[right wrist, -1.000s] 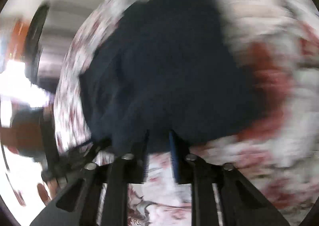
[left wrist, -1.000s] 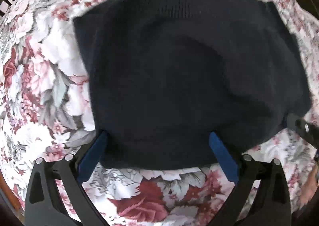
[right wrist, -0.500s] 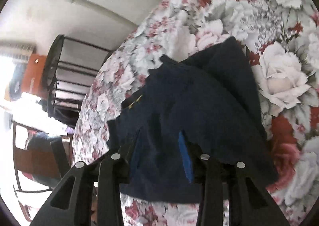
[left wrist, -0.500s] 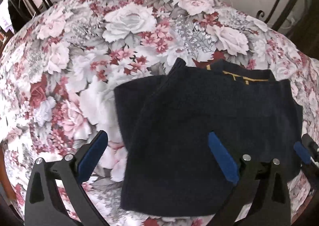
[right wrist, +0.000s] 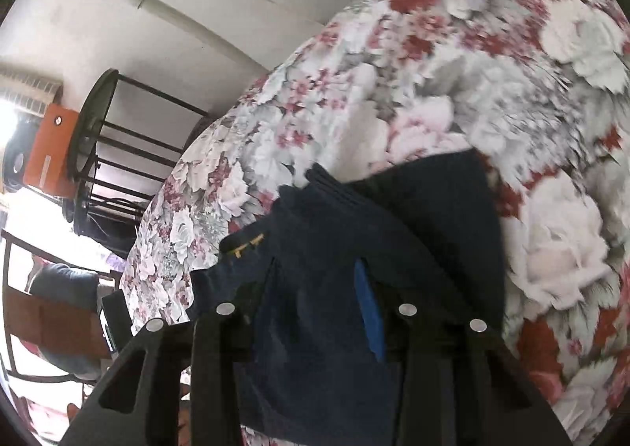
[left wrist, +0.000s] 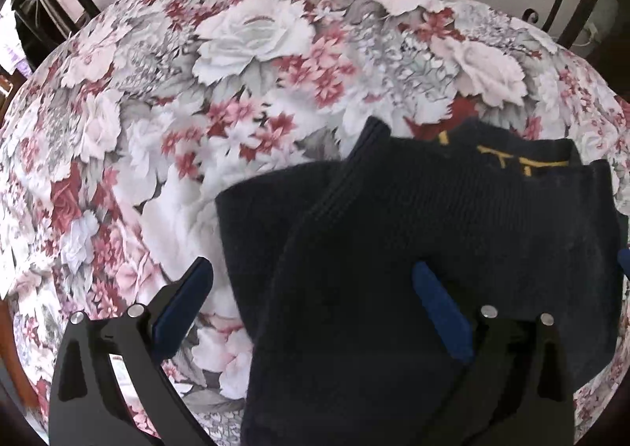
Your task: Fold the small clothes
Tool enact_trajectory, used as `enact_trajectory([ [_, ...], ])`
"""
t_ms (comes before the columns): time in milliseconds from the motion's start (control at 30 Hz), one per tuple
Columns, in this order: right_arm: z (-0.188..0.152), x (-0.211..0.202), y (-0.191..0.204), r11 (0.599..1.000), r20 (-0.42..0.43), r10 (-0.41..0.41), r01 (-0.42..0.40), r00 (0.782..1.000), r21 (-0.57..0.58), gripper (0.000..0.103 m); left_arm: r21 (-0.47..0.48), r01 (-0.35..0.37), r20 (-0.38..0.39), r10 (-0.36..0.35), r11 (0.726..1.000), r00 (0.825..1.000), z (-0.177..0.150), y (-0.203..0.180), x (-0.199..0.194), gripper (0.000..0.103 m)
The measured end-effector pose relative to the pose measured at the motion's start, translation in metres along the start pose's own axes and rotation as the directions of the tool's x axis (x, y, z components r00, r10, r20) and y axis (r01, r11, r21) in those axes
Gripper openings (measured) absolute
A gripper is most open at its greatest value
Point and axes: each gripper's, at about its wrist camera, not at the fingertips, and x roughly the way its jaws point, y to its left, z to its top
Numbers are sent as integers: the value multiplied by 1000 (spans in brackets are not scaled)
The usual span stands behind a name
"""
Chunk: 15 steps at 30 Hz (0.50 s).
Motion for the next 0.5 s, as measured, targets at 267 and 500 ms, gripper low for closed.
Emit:
enact_trajectory([
  [267, 11, 25, 5, 1000, -15, 12, -11, 1000, 3, 43, 13, 0, 14, -1, 1000, 1000, 18, -8, 8, 99],
  [500, 15, 44, -12, 999, -40, 9, -8, 999, 37, 43, 24, 8, 15, -8, 1000, 1000, 25, 1, 20, 99],
])
